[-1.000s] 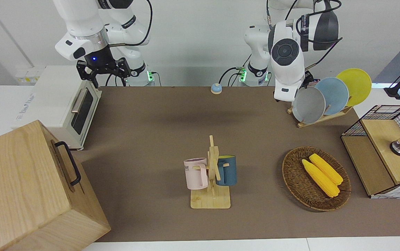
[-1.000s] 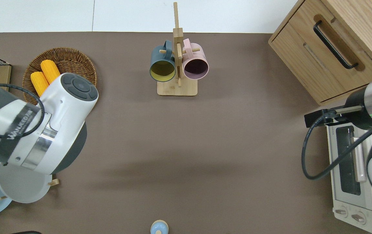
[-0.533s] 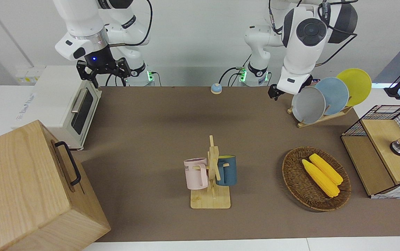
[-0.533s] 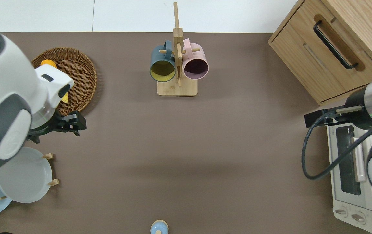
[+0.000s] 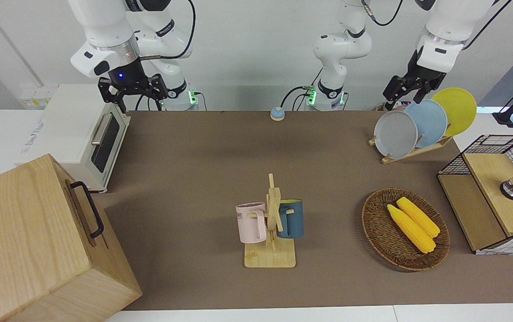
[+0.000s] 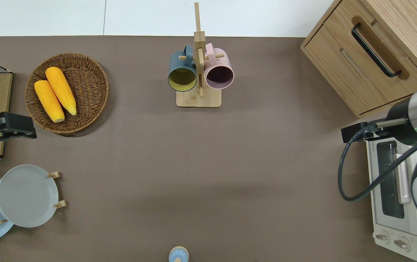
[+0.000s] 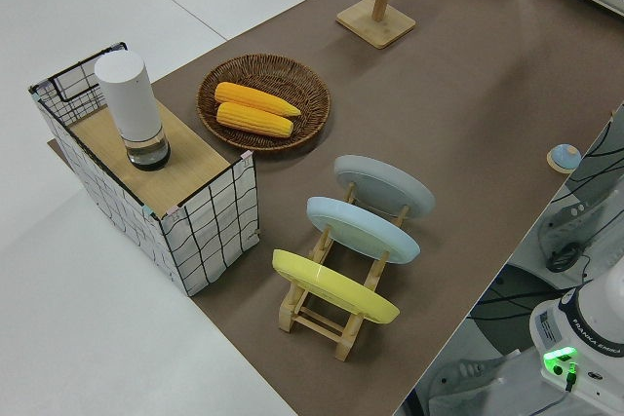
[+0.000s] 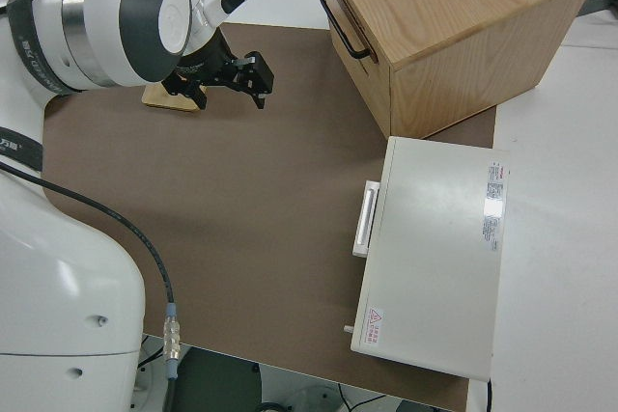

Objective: Pick gray plate from table and place it on lower plate rack with left arm

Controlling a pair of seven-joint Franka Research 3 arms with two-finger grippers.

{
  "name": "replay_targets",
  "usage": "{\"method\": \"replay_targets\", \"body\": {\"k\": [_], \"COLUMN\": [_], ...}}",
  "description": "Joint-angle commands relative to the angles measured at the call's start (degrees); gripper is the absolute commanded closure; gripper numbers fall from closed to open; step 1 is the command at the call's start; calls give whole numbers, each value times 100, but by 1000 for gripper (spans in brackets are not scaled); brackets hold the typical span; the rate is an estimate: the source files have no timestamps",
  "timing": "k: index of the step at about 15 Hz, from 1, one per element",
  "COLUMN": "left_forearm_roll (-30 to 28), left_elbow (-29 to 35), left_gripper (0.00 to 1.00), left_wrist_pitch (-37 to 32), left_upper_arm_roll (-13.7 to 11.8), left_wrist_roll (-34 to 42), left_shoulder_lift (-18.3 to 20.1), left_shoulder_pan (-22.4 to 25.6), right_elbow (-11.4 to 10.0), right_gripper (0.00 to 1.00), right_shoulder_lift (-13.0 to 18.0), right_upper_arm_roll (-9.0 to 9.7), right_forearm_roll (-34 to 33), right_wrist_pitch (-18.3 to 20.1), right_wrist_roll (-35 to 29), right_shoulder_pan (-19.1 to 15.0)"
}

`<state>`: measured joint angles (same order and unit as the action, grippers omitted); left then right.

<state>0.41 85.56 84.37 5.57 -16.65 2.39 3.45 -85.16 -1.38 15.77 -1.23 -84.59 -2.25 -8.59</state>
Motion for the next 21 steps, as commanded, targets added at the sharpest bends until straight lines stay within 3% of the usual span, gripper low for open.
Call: {"method": "replay_targets", "body": {"k": [1,8,12,16,21], "left_forearm_roll": [-51,187,161,143,222], "left_elbow": [347,759,1199,998,971], "left_gripper": [0,0,0,0,0], "left_wrist_pitch": [-17,272,1044,1362,1415], "left_upper_arm_roll": [-56,-74,-249,-258,-320], "left_wrist_roll": [57,161,268,364,724], "left_shoulder_lift": [385,359,323,-27,-107], "left_shoulder_pan": [-29,-564,-1030,-1022,-987], "right_elbow": [52,52,52,52,52], "right_gripper": [17,17,17,17,17], "right_shoulder_lift": [15,15,15,15,15], "right_upper_arm_roll": [101,101,101,101,101], "right_forearm_roll": [-9,-9,-9,-9,-9], "right_wrist_pitch": [83,83,74,83,83], "right_wrist_roll": [-74,-74,-74,-74,-74], "right_shoulder_pan": [-108,-108,-108,-108,-108]}}
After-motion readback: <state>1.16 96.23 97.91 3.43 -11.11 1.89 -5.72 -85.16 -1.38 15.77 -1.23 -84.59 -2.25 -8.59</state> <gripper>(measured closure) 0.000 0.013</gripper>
